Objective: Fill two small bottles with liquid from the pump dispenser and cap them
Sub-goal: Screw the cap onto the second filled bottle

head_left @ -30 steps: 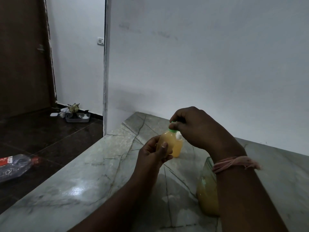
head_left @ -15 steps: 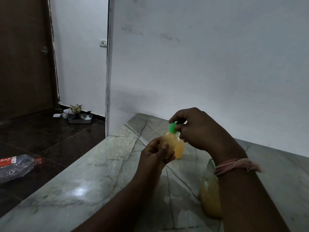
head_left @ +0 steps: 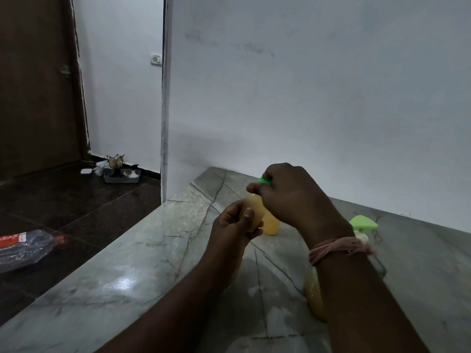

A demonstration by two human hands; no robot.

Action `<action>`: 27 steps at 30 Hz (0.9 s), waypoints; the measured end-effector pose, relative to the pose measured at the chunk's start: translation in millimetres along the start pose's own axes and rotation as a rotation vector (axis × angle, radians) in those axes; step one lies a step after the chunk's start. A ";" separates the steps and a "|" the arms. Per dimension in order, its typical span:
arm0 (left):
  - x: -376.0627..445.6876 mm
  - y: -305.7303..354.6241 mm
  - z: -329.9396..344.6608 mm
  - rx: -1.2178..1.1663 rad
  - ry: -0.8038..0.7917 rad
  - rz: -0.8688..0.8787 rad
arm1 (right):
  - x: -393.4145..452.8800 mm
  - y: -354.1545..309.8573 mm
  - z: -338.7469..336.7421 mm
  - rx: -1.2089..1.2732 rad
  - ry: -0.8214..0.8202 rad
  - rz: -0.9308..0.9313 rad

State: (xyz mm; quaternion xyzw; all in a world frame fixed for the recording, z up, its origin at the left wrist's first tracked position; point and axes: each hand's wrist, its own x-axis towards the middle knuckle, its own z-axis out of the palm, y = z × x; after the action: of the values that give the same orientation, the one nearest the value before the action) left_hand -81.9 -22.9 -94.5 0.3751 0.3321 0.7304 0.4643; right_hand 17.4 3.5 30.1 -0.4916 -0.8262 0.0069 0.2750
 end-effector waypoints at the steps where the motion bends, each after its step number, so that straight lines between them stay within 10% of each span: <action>1: 0.4 -0.4 -0.4 0.018 0.020 0.032 | 0.1 -2.4 5.8 -0.010 0.033 0.032; 8: 0.6 -0.7 -7.4 0.266 0.241 0.264 | -8.5 -11.5 22.3 0.116 0.080 0.282; 16: 3.0 0.4 -2.0 0.016 0.121 0.038 | -0.9 -13.1 14.4 0.396 -0.114 0.090; 27: 1.2 1.7 -4.7 0.132 0.165 0.100 | -5.1 -13.2 27.3 0.437 0.164 0.154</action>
State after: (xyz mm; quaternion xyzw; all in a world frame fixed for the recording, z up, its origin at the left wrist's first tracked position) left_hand -86.9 -23.0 -95.1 0.3595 0.3973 0.7577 0.3726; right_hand -4.0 -0.4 8.4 -0.4808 -0.7402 0.1663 0.4396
